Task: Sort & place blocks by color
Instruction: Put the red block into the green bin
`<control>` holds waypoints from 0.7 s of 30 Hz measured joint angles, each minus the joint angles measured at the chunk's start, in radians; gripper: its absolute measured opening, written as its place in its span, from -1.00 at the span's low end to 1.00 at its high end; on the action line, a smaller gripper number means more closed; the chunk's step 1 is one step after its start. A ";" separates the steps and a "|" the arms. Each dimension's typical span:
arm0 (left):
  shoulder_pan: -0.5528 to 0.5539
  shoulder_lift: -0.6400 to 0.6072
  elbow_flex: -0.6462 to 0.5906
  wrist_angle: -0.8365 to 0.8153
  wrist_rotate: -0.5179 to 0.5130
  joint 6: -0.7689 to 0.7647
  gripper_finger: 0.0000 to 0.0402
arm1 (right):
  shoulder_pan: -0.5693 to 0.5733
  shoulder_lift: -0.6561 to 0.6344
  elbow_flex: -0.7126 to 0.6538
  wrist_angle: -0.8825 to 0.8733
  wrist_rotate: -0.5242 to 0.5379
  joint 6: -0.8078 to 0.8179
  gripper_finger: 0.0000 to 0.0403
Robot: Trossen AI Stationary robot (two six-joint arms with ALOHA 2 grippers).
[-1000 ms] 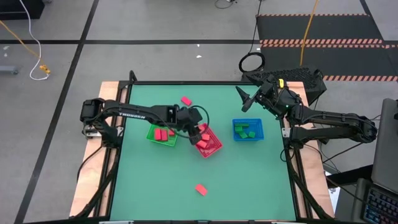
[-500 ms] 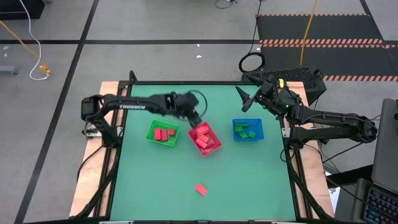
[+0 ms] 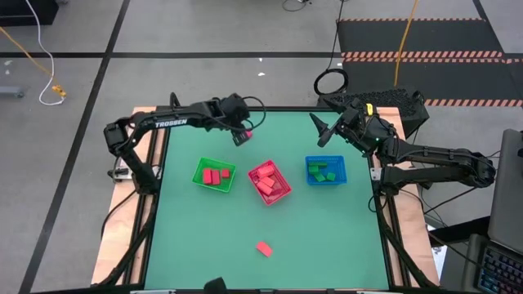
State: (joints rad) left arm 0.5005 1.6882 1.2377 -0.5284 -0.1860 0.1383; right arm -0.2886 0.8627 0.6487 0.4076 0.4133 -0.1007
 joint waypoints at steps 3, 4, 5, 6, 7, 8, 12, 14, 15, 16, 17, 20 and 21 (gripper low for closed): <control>0.004 0.000 0.000 0.045 0.001 0.002 -0.11 | 0.000 0.000 0.000 0.002 0.000 -0.006 0.59; 0.008 0.000 0.000 0.060 0.002 0.015 -0.11 | 0.000 0.001 0.000 0.002 0.000 -0.006 0.59; 0.015 0.000 0.000 0.074 0.002 0.026 -0.11 | 0.000 0.004 0.000 0.007 0.000 -0.005 0.59; 0.025 0.000 0.000 0.087 0.002 0.036 -0.12 | 0.000 0.008 0.000 0.010 0.000 -0.005 0.59; 0.040 0.000 0.000 0.095 0.010 0.042 -0.13 | 0.000 0.013 0.000 0.016 0.000 -0.005 0.59; 0.058 0.000 0.000 0.097 0.033 0.045 -0.14 | 0.000 0.020 0.000 0.030 0.000 -0.005 0.59; 0.131 0.016 0.000 0.097 0.161 0.044 -0.23 | 0.000 0.064 0.000 0.099 0.000 -0.006 0.59; 0.157 0.019 -0.002 0.086 0.202 0.045 -0.27 | 0.000 0.087 0.000 0.139 0.000 -0.011 0.59; 0.165 0.025 -0.001 0.094 0.216 0.049 -0.29 | 0.000 0.100 0.000 0.160 0.000 -0.014 0.59; 0.168 0.032 0.006 0.104 0.231 0.049 -0.30 | 0.000 0.111 0.000 0.179 0.000 -0.018 0.59; 0.170 0.039 0.011 0.107 0.247 0.048 -0.31 | 0.000 0.121 0.000 0.197 0.000 -0.023 0.59; 0.168 0.083 0.055 0.101 0.272 0.047 -0.32 | 0.000 0.153 0.000 0.261 0.000 -0.040 0.59; 0.165 0.102 0.079 0.104 0.273 0.048 -0.31 | 0.000 0.162 0.000 0.279 -0.001 -0.046 0.59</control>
State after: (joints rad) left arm 0.6654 1.7901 1.3166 -0.4241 0.0867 0.1867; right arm -0.2888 1.0246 0.6487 0.6864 0.4126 -0.1466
